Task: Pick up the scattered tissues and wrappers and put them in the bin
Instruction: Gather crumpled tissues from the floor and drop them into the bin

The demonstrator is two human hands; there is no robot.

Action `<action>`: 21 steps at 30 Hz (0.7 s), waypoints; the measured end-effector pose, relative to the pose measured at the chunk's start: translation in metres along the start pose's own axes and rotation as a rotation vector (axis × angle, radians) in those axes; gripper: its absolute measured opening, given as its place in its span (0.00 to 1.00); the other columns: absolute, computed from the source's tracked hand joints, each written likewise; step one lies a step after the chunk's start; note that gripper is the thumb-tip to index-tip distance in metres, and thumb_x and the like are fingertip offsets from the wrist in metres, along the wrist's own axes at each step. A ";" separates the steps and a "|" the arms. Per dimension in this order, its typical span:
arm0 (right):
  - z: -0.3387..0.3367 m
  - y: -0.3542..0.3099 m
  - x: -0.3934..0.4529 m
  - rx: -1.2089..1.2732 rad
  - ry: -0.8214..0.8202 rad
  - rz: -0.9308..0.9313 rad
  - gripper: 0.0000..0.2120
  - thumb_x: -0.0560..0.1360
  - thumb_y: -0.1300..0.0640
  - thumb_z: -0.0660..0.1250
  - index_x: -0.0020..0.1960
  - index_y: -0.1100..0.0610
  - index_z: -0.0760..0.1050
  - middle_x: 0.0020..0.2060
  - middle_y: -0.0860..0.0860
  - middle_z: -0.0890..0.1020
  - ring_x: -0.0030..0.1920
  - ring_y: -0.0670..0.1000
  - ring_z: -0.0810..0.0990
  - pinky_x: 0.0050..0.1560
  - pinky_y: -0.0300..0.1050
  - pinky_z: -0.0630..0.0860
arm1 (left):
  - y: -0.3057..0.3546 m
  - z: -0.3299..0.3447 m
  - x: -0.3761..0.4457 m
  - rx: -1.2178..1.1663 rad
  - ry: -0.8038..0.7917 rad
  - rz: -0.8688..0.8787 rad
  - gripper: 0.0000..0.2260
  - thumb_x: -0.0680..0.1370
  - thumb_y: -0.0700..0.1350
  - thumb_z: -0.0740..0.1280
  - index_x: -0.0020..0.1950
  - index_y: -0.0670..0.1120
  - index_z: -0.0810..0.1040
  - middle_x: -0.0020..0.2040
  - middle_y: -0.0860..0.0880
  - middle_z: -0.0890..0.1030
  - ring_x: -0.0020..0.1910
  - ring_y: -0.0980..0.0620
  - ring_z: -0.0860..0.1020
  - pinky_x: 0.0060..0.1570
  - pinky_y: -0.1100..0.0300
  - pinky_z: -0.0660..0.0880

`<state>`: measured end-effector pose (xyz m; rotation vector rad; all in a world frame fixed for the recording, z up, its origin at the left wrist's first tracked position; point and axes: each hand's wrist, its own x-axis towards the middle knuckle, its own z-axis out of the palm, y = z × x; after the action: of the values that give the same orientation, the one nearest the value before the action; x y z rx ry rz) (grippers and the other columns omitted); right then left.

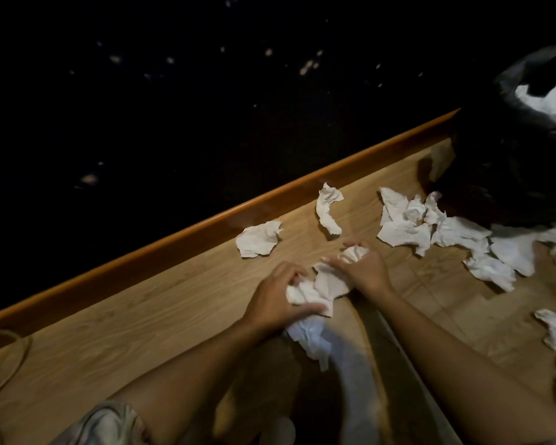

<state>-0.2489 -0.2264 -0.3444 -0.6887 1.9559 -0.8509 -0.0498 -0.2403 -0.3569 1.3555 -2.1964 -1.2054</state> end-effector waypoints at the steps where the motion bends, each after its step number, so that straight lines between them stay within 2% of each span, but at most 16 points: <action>1: -0.002 0.006 -0.001 -0.089 0.016 -0.027 0.31 0.59 0.47 0.82 0.58 0.49 0.74 0.51 0.50 0.81 0.50 0.50 0.80 0.43 0.42 0.79 | -0.002 0.003 -0.005 0.095 -0.117 0.047 0.31 0.64 0.66 0.75 0.63 0.62 0.69 0.59 0.61 0.71 0.56 0.61 0.72 0.53 0.62 0.75; 3: -0.007 0.018 -0.002 -0.254 0.024 -0.089 0.33 0.59 0.49 0.82 0.61 0.51 0.75 0.51 0.50 0.80 0.50 0.49 0.79 0.41 0.36 0.74 | -0.009 0.012 -0.012 0.221 -0.277 0.115 0.37 0.63 0.69 0.74 0.68 0.61 0.65 0.66 0.58 0.67 0.62 0.58 0.71 0.60 0.58 0.74; 4: -0.010 0.025 -0.003 -0.313 0.027 -0.110 0.34 0.60 0.50 0.83 0.63 0.53 0.75 0.53 0.52 0.80 0.50 0.50 0.78 0.43 0.36 0.74 | -0.013 0.021 -0.013 0.286 -0.310 0.088 0.39 0.63 0.69 0.73 0.70 0.61 0.64 0.68 0.57 0.66 0.62 0.57 0.71 0.61 0.58 0.74; 6: -0.016 0.034 -0.004 -0.418 0.022 -0.136 0.34 0.61 0.52 0.82 0.64 0.55 0.75 0.58 0.55 0.77 0.51 0.50 0.77 0.49 0.39 0.74 | -0.012 0.034 -0.015 0.491 -0.279 -0.064 0.38 0.66 0.64 0.74 0.72 0.56 0.66 0.70 0.51 0.65 0.64 0.53 0.71 0.63 0.57 0.71; 7: -0.018 0.038 -0.004 -0.467 0.014 -0.134 0.32 0.63 0.54 0.81 0.64 0.56 0.75 0.60 0.56 0.74 0.50 0.50 0.76 0.50 0.39 0.73 | -0.015 0.036 -0.017 0.537 -0.287 -0.037 0.34 0.70 0.59 0.74 0.72 0.52 0.67 0.71 0.48 0.66 0.65 0.51 0.71 0.65 0.58 0.69; 8: -0.021 0.040 -0.005 -0.495 0.014 -0.131 0.29 0.64 0.55 0.80 0.63 0.57 0.75 0.61 0.57 0.73 0.49 0.50 0.75 0.49 0.39 0.72 | -0.021 0.035 -0.017 0.503 -0.344 0.097 0.27 0.74 0.55 0.72 0.71 0.50 0.70 0.70 0.47 0.68 0.65 0.52 0.71 0.65 0.60 0.69; 10: -0.024 0.046 -0.004 -0.469 0.057 -0.133 0.27 0.66 0.56 0.79 0.60 0.63 0.74 0.60 0.59 0.73 0.48 0.54 0.78 0.49 0.39 0.71 | -0.031 0.021 -0.022 0.385 -0.458 0.311 0.15 0.78 0.52 0.67 0.64 0.54 0.74 0.65 0.51 0.72 0.60 0.58 0.72 0.61 0.60 0.73; 12: -0.028 0.050 -0.004 -0.394 0.123 -0.123 0.25 0.68 0.56 0.78 0.58 0.65 0.73 0.55 0.59 0.78 0.48 0.56 0.79 0.47 0.40 0.71 | -0.039 0.005 -0.030 0.356 -0.340 0.379 0.08 0.78 0.53 0.66 0.57 0.58 0.74 0.60 0.56 0.73 0.53 0.64 0.71 0.54 0.63 0.75; 14: -0.030 0.052 -0.003 -0.340 0.183 -0.097 0.21 0.69 0.53 0.76 0.55 0.64 0.75 0.48 0.57 0.82 0.46 0.55 0.81 0.44 0.42 0.73 | -0.039 0.007 -0.028 0.371 -0.159 0.376 0.04 0.77 0.52 0.67 0.50 0.56 0.73 0.56 0.57 0.72 0.52 0.64 0.68 0.50 0.68 0.69; 16: -0.029 0.049 -0.005 -0.328 0.229 -0.112 0.18 0.68 0.48 0.73 0.51 0.60 0.79 0.44 0.55 0.82 0.46 0.56 0.82 0.43 0.45 0.77 | -0.032 0.004 -0.024 0.322 -0.075 0.241 0.02 0.75 0.49 0.66 0.45 0.54 0.74 0.54 0.56 0.72 0.52 0.60 0.69 0.50 0.66 0.68; 18: -0.025 0.041 -0.009 -0.312 0.278 -0.194 0.14 0.66 0.46 0.70 0.47 0.54 0.78 0.45 0.55 0.80 0.45 0.55 0.80 0.44 0.50 0.79 | -0.034 -0.005 -0.019 0.194 0.043 0.129 0.07 0.74 0.42 0.67 0.41 0.53 0.73 0.49 0.54 0.77 0.49 0.56 0.74 0.49 0.61 0.73; 20: -0.016 0.030 -0.018 -0.269 0.252 -0.302 0.10 0.68 0.51 0.72 0.44 0.51 0.73 0.44 0.54 0.76 0.42 0.52 0.77 0.38 0.49 0.77 | -0.034 -0.013 -0.016 0.046 0.139 -0.011 0.11 0.73 0.38 0.68 0.38 0.53 0.72 0.43 0.51 0.80 0.45 0.54 0.78 0.46 0.56 0.78; 21: -0.010 0.026 -0.023 -0.247 0.199 -0.348 0.11 0.69 0.54 0.73 0.45 0.51 0.71 0.43 0.52 0.76 0.42 0.51 0.77 0.36 0.47 0.77 | -0.033 -0.015 -0.015 -0.005 0.187 -0.074 0.11 0.73 0.37 0.68 0.39 0.52 0.72 0.41 0.51 0.81 0.43 0.54 0.80 0.45 0.55 0.80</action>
<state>-0.2502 -0.1905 -0.3499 -1.1525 2.1778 -0.9199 -0.0129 -0.2417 -0.3711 1.4946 -2.0298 -1.0606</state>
